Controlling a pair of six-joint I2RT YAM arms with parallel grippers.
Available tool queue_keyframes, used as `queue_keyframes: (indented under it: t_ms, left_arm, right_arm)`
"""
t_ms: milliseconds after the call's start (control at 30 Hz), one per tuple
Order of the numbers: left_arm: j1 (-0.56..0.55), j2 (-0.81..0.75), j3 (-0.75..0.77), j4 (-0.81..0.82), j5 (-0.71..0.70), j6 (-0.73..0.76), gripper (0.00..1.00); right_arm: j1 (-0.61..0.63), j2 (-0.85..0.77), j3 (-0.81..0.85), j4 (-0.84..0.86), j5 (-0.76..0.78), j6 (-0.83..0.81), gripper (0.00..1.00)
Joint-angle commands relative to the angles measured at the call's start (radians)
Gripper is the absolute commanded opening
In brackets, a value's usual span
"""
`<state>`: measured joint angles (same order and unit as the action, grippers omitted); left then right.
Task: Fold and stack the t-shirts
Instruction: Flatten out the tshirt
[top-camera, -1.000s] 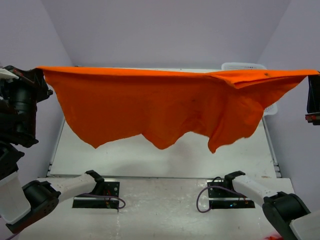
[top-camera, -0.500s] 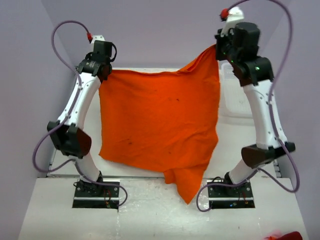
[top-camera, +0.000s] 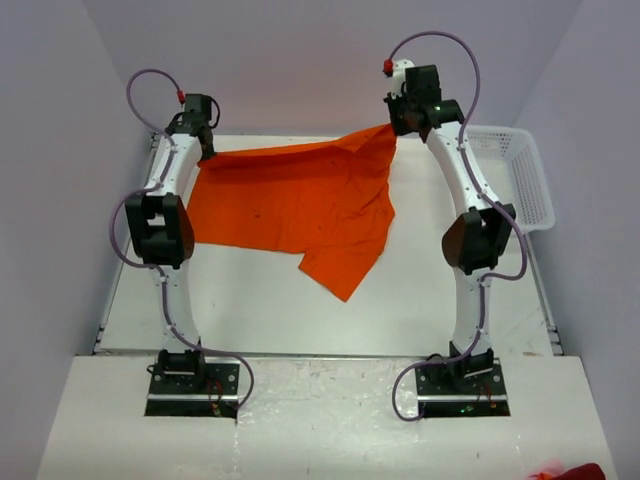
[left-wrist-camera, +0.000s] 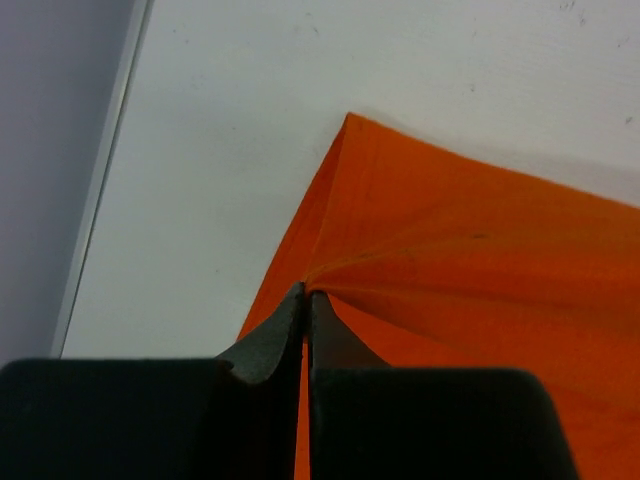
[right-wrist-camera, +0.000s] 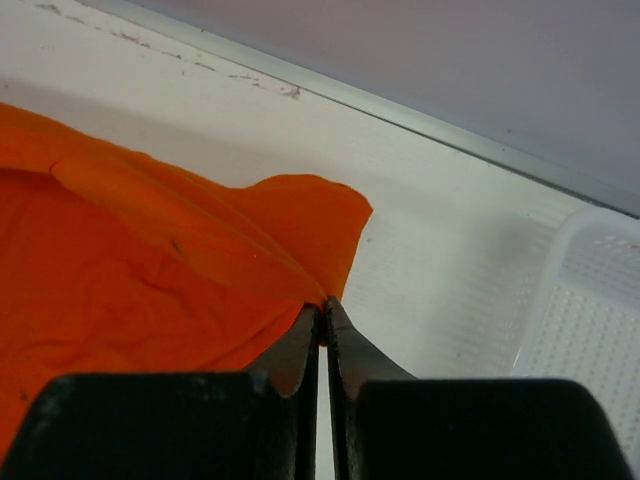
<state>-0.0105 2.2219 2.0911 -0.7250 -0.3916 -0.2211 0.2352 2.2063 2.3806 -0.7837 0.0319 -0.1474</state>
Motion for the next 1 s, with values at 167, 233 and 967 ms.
queue_keyframes:
  t_ms: [167,233,967]
  left_arm:
    - [0.010,0.087,0.109,0.118,0.011,0.100,0.00]
    - [0.018,0.099,0.119,0.110,0.023,0.094,0.00]
    - [-0.141,-1.105,-0.143,-0.111,0.332,-0.003,0.00]
  right_arm:
    - [-0.017,0.061,0.075,0.078,-0.063,-0.031,0.00]
    - [-0.019,0.066,0.071,0.080,-0.050,-0.032,0.00]
    - [0.488,-1.005,-0.268,-0.107,0.503,0.097,0.00]
